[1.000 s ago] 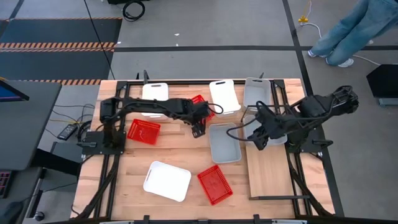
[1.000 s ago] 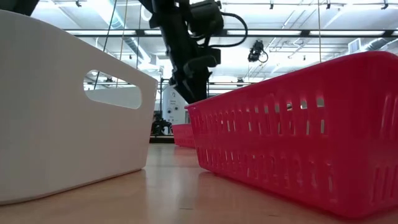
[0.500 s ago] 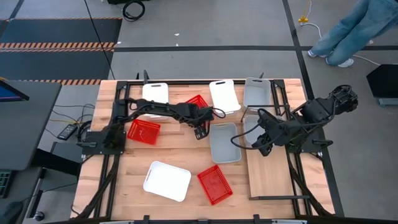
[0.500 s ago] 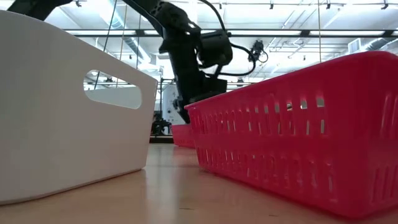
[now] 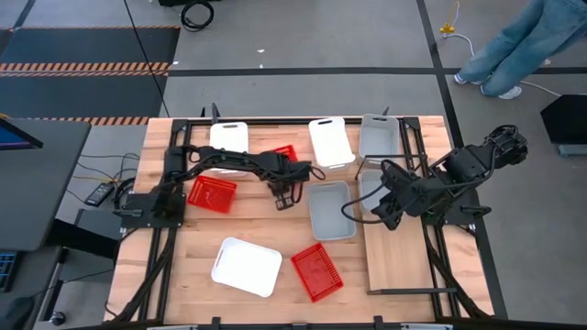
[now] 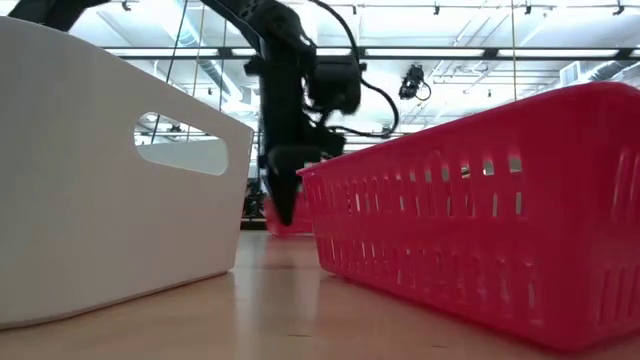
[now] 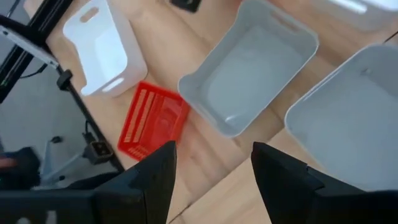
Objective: Stack baskets on shelf by color
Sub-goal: Put the top right red bin on the shelf
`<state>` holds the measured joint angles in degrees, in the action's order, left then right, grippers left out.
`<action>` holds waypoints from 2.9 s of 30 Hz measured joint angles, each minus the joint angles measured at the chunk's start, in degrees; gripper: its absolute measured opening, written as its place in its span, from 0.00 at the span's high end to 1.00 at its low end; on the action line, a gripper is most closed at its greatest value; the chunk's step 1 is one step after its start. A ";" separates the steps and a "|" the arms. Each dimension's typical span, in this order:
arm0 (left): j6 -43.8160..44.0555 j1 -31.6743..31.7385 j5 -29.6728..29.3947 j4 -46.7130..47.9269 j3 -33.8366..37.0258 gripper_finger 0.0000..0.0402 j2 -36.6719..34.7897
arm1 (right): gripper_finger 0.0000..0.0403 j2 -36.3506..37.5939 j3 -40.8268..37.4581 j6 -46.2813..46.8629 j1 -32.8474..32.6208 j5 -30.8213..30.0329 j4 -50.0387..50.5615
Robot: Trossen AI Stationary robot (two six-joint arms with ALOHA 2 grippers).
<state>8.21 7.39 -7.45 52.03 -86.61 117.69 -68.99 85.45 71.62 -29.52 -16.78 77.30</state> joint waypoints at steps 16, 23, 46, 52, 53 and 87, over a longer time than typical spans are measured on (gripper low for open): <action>-38.79 -6.81 19.45 -2.33 -0.04 0.99 -31.29 | 0.47 -0.12 -0.02 14.96 3.73 -8.03 5.66; -53.92 -10.65 19.28 -0.25 -0.04 0.99 -33.14 | 0.49 -0.88 -0.02 8.69 12.29 -7.09 -6.31; -65.73 -13.00 14.07 1.33 0.02 0.99 -24.98 | 0.50 -16.78 -0.02 0.25 23.74 20.23 -24.13; -65.54 -13.09 14.02 0.70 -0.02 0.99 -25.32 | 0.50 -20.34 -0.02 -2.54 23.76 22.04 -24.70; -65.42 -13.10 13.68 0.55 -0.02 0.99 -25.32 | 0.50 -20.72 -0.01 -2.99 23.76 22.23 -24.38; -49.79 -13.02 3.60 -14.05 0.04 0.67 -35.52 | 0.99 -19.15 0.00 -11.82 24.43 22.57 -17.86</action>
<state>-41.58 -5.63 -3.85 37.98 -86.56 82.17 -88.14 85.45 59.80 -5.09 5.79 59.44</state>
